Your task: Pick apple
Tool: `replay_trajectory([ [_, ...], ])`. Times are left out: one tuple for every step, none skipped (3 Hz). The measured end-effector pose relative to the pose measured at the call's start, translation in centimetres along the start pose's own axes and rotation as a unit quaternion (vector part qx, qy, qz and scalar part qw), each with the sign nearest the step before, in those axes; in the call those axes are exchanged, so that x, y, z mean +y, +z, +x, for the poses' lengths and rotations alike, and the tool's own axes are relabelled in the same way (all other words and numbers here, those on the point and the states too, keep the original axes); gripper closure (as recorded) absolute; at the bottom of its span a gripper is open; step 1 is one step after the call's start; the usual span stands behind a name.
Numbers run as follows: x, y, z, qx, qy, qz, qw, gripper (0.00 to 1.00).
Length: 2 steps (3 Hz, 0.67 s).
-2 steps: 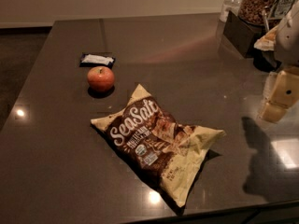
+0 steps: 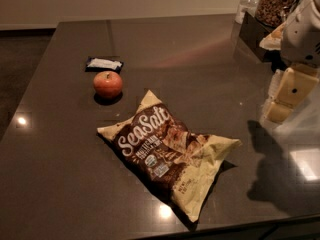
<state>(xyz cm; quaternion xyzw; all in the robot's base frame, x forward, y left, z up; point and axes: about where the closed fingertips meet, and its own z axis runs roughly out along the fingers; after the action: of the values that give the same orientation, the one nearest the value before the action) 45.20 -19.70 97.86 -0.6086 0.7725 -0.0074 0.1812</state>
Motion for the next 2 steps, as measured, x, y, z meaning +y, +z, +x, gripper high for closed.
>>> replay_trajectory([
  [-1.4,1.3,-4.5,-0.053,-0.018,-0.007,0.9984,0.00],
  [-2.5,2.9,-9.1,-0.088,-0.032,-0.009,0.9956,0.00],
])
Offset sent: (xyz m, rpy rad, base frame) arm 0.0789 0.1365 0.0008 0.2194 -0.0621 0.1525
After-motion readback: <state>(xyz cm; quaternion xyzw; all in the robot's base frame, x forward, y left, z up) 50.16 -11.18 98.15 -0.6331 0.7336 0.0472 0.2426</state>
